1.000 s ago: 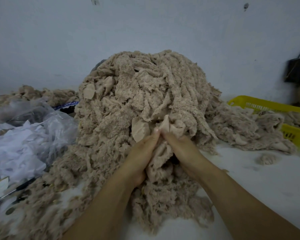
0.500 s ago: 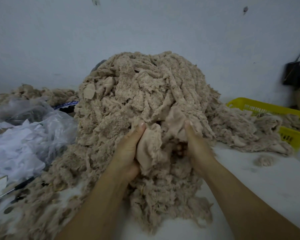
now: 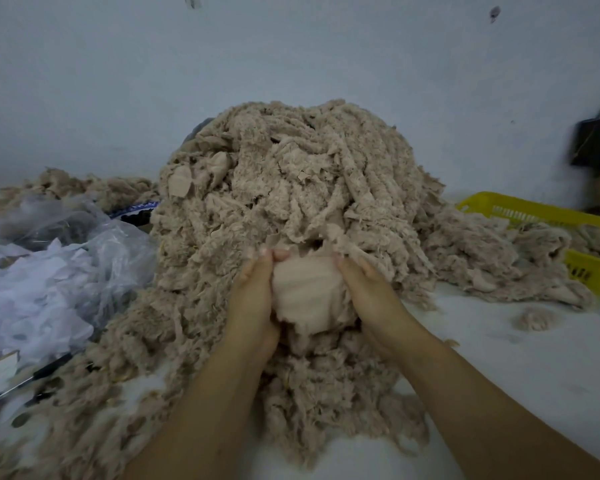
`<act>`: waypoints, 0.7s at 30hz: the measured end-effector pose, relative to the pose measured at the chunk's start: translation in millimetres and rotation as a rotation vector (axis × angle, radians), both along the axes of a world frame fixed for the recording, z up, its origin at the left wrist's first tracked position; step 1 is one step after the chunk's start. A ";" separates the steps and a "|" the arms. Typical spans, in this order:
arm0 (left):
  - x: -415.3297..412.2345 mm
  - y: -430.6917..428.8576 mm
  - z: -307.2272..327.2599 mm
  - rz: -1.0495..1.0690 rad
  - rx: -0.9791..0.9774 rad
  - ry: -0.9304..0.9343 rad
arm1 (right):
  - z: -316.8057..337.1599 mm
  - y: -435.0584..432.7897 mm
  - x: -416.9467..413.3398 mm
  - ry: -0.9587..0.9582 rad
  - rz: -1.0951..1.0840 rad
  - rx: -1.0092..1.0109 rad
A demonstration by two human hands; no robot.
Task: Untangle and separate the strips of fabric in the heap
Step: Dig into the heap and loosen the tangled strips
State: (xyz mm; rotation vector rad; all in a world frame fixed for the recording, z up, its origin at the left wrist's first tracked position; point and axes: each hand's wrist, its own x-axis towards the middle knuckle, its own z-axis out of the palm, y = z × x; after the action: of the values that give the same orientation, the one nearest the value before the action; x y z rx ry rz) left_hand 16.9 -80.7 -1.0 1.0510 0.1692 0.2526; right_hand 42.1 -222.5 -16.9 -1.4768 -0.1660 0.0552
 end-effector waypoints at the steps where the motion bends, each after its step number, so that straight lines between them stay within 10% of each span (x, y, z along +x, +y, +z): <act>1: 1.7 3.2 0.0 0.020 -0.060 -0.016 | 1.9 -1.6 2.6 0.031 -0.042 0.086; 14: 13.9 40.6 -2.7 0.143 -0.652 -0.070 | 19.3 -32.9 19.3 0.119 -0.357 0.572; 18: 9.4 25.9 0.9 -0.070 -0.405 -0.059 | 14.7 -31.1 16.6 0.096 -0.256 0.461; 21: -3.8 -4.4 2.7 -0.298 0.140 -0.062 | 8.3 -11.1 8.7 0.023 -0.106 0.329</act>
State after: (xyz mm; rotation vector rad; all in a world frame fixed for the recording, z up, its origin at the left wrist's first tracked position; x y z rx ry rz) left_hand 13.1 -85.1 1.7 1.1905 -0.0623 0.0274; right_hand 50.8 -233.6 -8.6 -1.1540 -0.0737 -0.0399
